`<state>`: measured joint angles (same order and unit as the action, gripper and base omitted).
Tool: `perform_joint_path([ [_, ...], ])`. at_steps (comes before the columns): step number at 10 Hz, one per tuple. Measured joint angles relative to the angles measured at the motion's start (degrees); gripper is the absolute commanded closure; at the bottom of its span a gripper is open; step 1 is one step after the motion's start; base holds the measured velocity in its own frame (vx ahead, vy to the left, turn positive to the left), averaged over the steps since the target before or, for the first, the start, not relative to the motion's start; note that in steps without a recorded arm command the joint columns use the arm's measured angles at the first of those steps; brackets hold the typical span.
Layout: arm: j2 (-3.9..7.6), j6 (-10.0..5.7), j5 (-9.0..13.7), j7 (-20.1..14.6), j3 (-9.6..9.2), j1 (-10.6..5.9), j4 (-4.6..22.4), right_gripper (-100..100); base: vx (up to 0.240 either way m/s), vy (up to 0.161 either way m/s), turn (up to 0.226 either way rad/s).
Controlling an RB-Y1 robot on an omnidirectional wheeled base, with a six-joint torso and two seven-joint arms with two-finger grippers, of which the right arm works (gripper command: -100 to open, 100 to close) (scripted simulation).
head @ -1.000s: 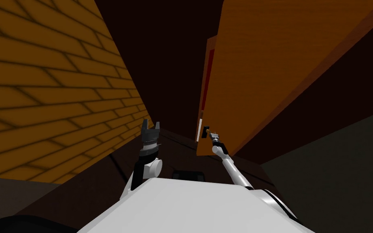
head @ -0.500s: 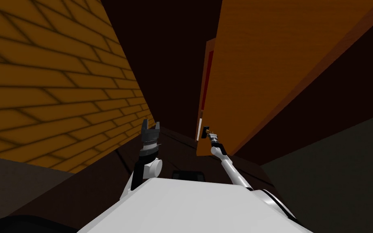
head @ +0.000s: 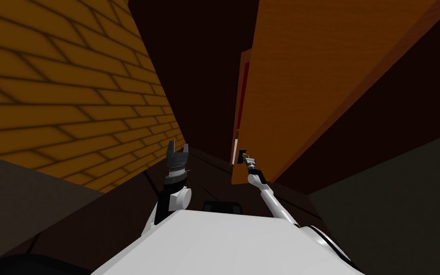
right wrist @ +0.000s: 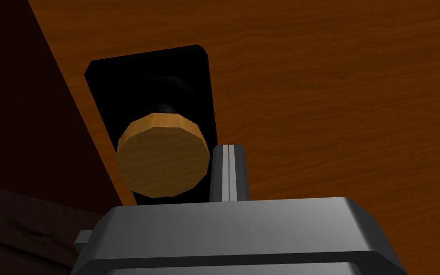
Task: Pull the door open
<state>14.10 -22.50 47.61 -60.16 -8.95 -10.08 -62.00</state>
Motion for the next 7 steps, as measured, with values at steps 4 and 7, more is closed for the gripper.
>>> perform_joint_path([
  [4, 0.81, -0.19, 0.7, -0.75, 1.0, 0.01, 1.14, -100, 0.047, 0.031, -0.08],
  [7, 0.87, -0.24, 0.72, -0.76, 1.08, 0.01, 1.16, 100, -0.013, -0.008, 0.031],
])
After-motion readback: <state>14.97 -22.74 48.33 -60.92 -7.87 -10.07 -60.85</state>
